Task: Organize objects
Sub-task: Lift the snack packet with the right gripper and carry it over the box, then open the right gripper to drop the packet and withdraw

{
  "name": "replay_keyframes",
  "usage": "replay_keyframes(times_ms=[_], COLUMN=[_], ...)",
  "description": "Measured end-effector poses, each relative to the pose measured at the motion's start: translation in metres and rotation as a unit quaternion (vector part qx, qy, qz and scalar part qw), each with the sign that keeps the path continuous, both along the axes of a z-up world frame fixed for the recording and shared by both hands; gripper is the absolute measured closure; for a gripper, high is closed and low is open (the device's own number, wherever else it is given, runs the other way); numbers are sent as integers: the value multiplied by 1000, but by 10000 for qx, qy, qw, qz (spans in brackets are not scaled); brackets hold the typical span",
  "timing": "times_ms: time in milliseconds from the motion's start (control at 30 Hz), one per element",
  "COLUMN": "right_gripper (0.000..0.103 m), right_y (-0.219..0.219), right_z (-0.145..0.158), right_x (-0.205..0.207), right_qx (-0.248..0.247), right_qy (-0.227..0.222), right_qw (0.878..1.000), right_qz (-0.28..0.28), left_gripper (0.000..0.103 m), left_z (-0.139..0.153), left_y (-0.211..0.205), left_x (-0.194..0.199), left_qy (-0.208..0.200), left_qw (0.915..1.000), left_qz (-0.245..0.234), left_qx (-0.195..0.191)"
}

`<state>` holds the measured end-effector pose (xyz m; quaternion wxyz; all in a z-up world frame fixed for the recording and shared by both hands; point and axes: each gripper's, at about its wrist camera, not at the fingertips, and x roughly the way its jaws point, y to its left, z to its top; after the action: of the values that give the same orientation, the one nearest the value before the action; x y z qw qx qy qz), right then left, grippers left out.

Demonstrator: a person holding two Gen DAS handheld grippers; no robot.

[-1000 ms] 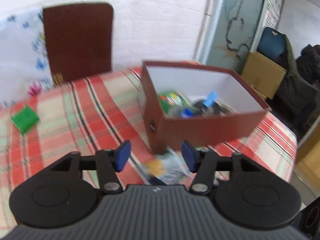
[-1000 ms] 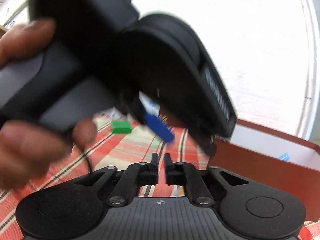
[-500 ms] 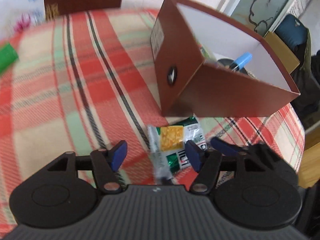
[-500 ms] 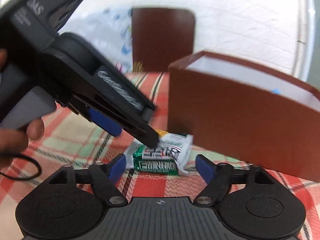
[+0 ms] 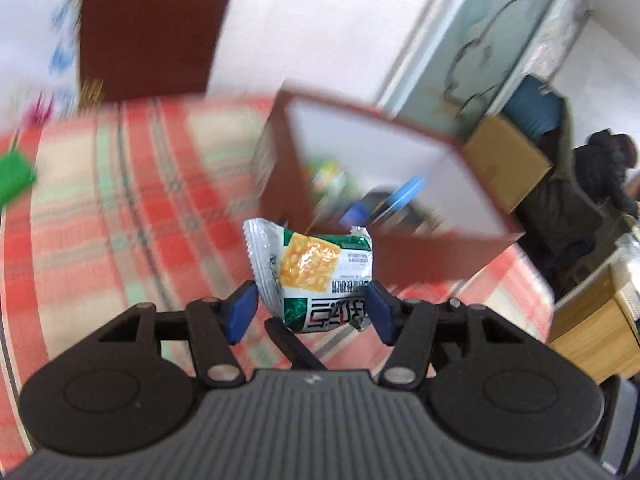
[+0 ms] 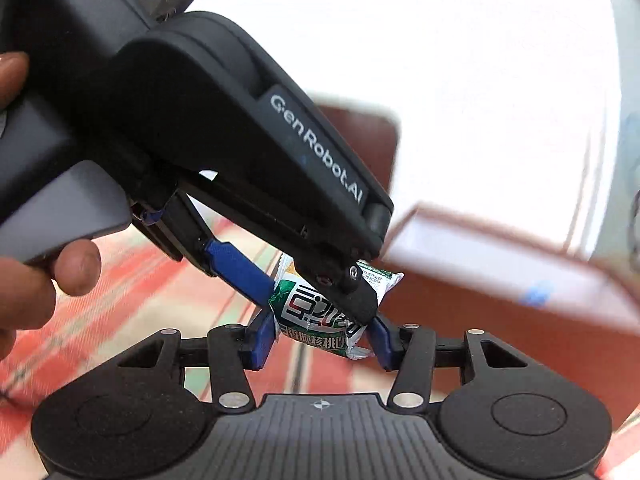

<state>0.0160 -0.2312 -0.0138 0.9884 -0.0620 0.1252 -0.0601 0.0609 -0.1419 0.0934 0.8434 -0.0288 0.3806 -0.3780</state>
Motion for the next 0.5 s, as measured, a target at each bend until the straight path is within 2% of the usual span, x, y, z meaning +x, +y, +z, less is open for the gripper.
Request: replay_keyframes(times_ms=[100,167,200,233,267,300,367,433,500], right_gripper=[54,52,50,35,9,6,26,21,19], right_y=[-14,-28,-37,-46,-55,-63,-79,-90,-90], right_z=[21,30,34,35,33,30,25,24,22], right_x=[-1,9,16,24,34,46,58,44,25], right_qx=[-102,-217,-240,-248,-300,-396,-418,-37,136], right_qy=[-516,-598,-615,-653,-613,-409,13,-87,-358], right_qw=[9981,9965,9954,9938,9920,9905,9877,9884,9887], right_qz=[-308,-546,-693,-860,-1063,-1253,-1508,-1516,-1448], left_gripper=[41,38,32,26,26,26,26,25,23], left_z=[27,37,39,38,35,30,24,21,19], left_y=[-23,-46,-58,-70,-78,-84,-83,-72,-57], left_x=[1,8,14,19,24,30,31,24,16], left_qy=[-377,-566,-647,-722,-784,-783,-709,-796,-1027], left_qw=[9990,9981,9976,9971,9964,9956,9959,9957,9928], left_qz=[-208,-261,-244,-142,33,218,347,349,476], left_qx=[-74,22,78,173,314,464,445,327,396])
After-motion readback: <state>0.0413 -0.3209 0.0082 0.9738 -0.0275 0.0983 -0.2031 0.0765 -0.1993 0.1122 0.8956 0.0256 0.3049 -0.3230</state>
